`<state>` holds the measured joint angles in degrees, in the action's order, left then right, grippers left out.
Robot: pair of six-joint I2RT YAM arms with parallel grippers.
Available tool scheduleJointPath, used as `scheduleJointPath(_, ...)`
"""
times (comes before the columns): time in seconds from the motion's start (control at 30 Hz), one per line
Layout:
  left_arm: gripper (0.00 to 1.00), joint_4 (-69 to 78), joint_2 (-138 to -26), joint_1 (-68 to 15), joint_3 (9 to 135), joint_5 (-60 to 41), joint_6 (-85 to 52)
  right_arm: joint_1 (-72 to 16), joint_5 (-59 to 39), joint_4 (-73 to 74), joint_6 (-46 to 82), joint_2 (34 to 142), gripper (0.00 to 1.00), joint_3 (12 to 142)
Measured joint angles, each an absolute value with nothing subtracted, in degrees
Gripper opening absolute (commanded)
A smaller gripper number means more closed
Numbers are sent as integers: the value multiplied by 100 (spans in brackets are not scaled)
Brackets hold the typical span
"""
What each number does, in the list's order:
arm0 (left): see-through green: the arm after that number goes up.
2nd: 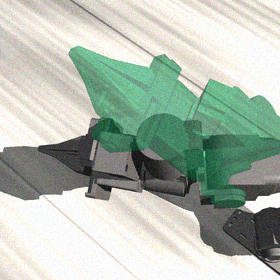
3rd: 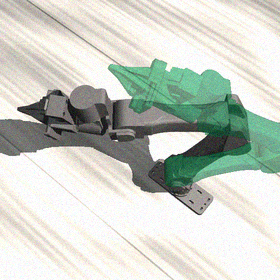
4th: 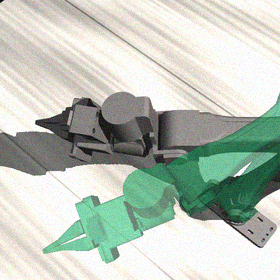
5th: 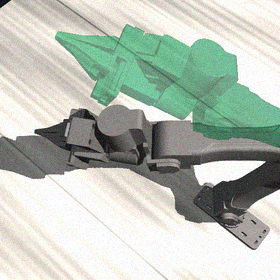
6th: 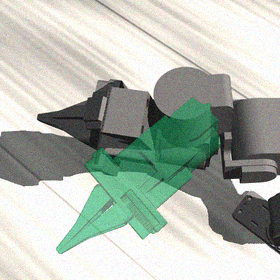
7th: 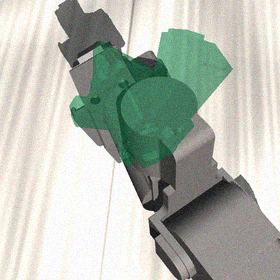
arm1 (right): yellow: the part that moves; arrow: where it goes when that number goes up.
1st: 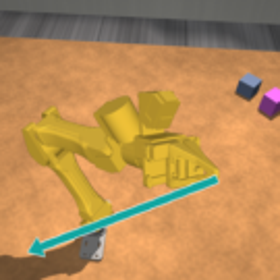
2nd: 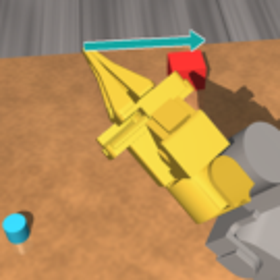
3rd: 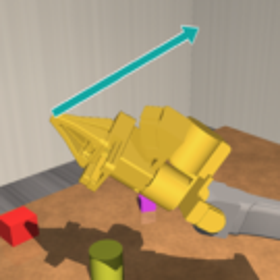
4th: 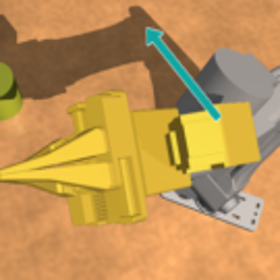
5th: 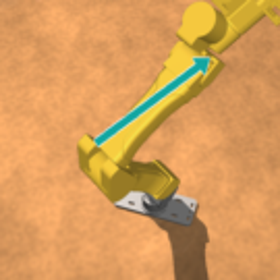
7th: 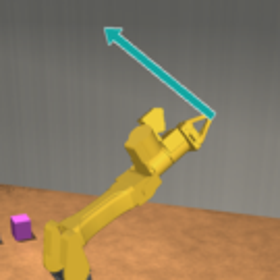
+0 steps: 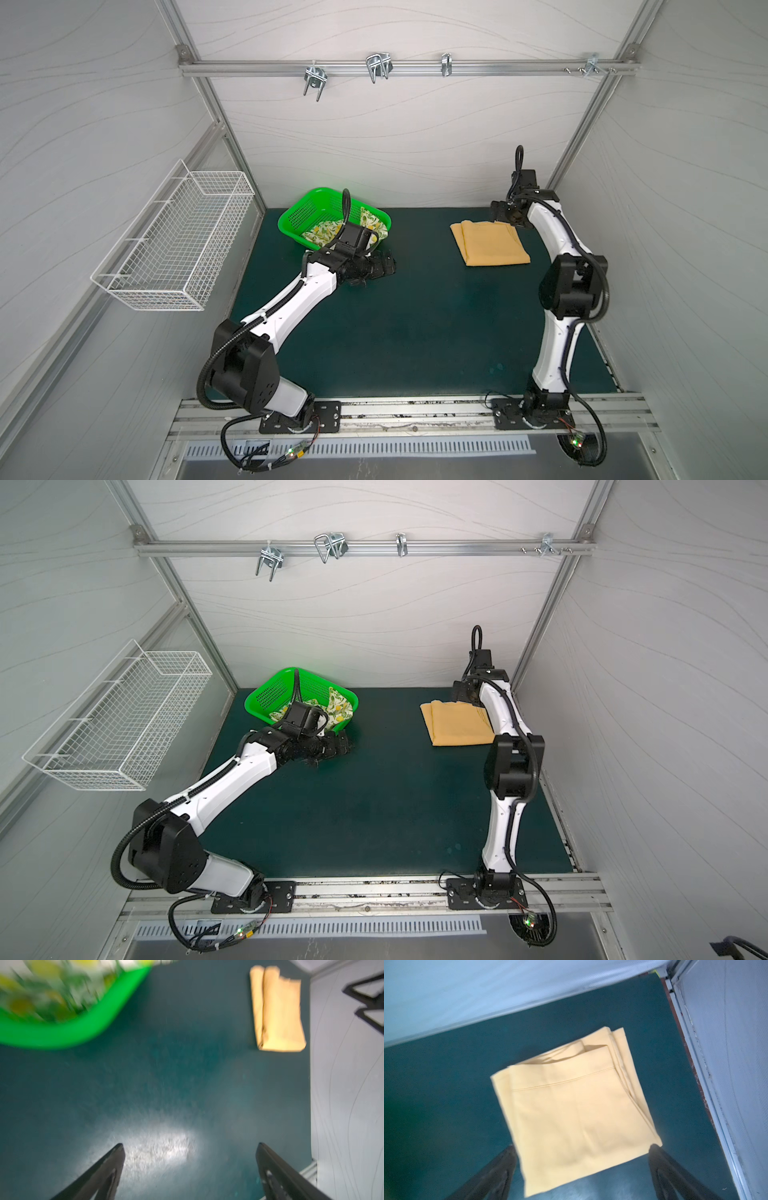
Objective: Fold and stack the skirts
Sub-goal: 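Reach the left gripper into the green basket and grasp the lemon-print skirt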
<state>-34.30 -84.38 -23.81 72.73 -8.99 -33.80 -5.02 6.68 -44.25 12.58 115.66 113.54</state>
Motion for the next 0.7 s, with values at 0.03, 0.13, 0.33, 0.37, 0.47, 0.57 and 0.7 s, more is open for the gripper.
scheduleJointPath(0.03,99,-3487,-8462,-2292,7435,-847,-3382,-589,565,-4318,1358,11316,99,11179)
scheduleJointPath(0.13,99,-3710,-8722,-1920,8068,-698,-3369,-998,226,-3959,1601,10538,99,10479)
scheduleJointPath(0.33,98,-4073,-10003,-1079,9382,-744,-3291,-1634,-419,-3288,2058,9590,99,8799)
scheduleJointPath(0.37,98,-4156,-10278,-950,9588,-790,-3273,-1675,-515,-3210,2132,9496,99,8536)
scheduleJointPath(0.47,98,-4414,-11061,-661,10134,-934,-3208,-1743,-751,-2934,2311,9244,99,7804)
scheduleJointPath(0.57,97,-4676,-11719,-456,10562,-1024,-3173,-1785,-982,-2759,2460,9063,99,7332)
scheduleJointPath(0.7,97,-5028,-12381,-384,11216,-1061,-3162,-1857,-1273,-2482,2615,8812,99,6895)
